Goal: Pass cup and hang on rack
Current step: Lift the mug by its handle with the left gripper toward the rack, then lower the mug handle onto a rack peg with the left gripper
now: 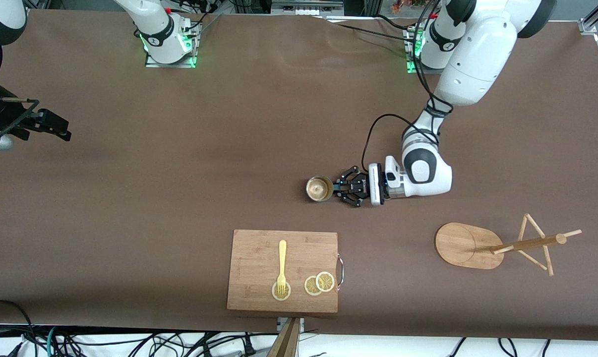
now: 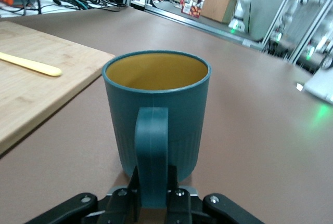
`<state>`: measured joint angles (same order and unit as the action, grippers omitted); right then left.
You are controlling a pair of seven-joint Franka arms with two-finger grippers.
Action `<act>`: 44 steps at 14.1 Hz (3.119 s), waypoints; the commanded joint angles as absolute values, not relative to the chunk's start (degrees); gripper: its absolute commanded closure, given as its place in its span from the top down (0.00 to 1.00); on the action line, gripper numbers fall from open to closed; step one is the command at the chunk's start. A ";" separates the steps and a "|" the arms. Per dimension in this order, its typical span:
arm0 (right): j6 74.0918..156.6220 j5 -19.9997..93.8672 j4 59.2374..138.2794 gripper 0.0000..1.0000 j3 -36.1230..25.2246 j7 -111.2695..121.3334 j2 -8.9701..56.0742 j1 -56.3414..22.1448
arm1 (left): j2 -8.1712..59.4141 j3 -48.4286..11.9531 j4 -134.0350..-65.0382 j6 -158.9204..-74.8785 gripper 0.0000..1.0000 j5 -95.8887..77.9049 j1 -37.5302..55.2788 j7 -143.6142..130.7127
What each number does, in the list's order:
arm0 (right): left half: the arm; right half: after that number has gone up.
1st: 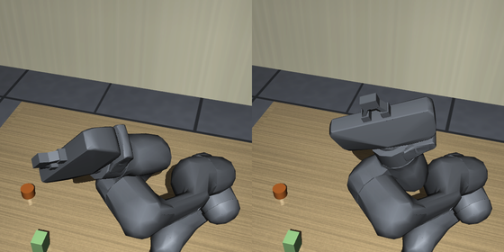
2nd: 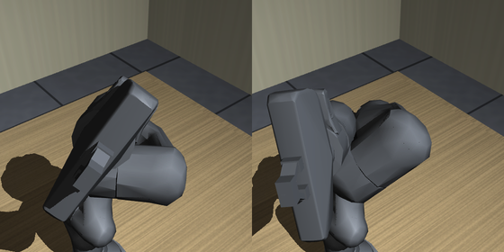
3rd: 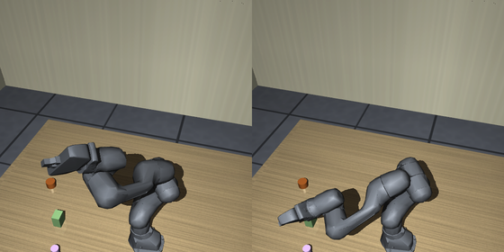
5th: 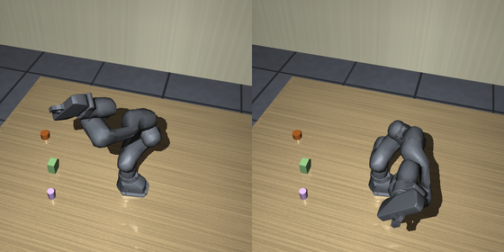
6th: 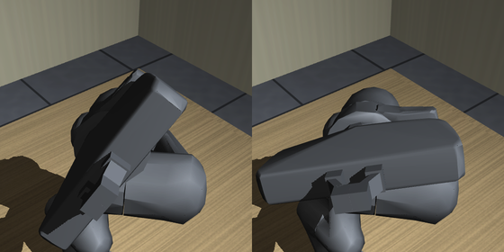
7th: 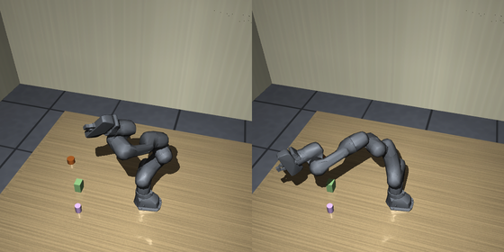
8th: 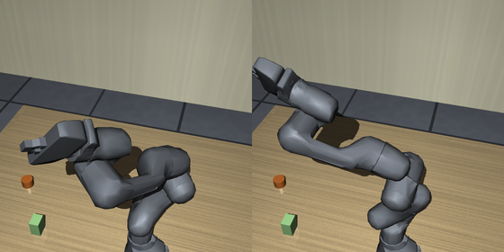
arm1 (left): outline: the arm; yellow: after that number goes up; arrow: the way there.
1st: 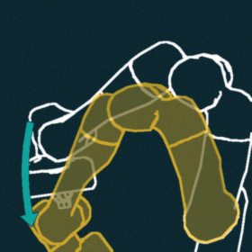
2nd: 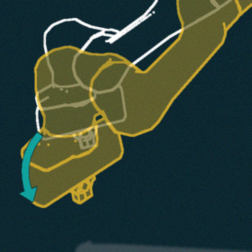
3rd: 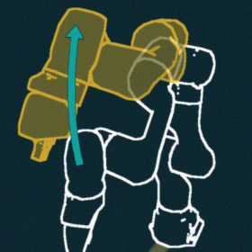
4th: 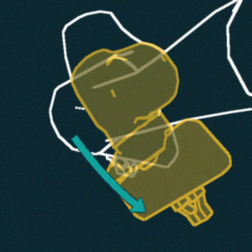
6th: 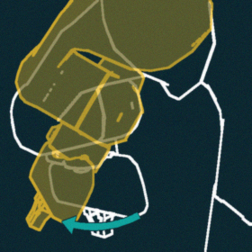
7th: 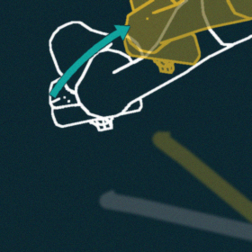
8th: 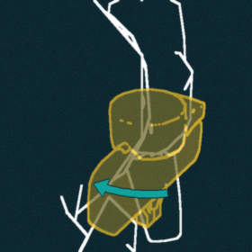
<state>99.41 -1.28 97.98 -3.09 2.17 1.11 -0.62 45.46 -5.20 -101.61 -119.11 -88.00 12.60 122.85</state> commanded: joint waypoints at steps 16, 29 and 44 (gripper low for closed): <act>99.05 -0.53 96.94 1.00 -3.25 1.49 1.49 -0.88 | 28.56 20.83 -102.75 -69.44 0.00 -70.57 -0.69 57.86; 99.05 -0.53 96.94 1.00 -3.25 1.58 1.49 -0.79 | 34.62 21.01 -102.48 -67.41 0.00 -90.52 -12.65 33.31; 98.53 -0.27 97.73 1.00 -3.16 1.67 0.97 -0.79 | 45.43 20.92 -96.87 -61.62 0.00 -101.25 -16.16 34.01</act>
<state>99.34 -1.20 97.99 -3.09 2.13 1.19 -0.67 42.37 21.31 -101.10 -64.06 -99.49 -14.67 34.19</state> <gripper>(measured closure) 0.000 0.789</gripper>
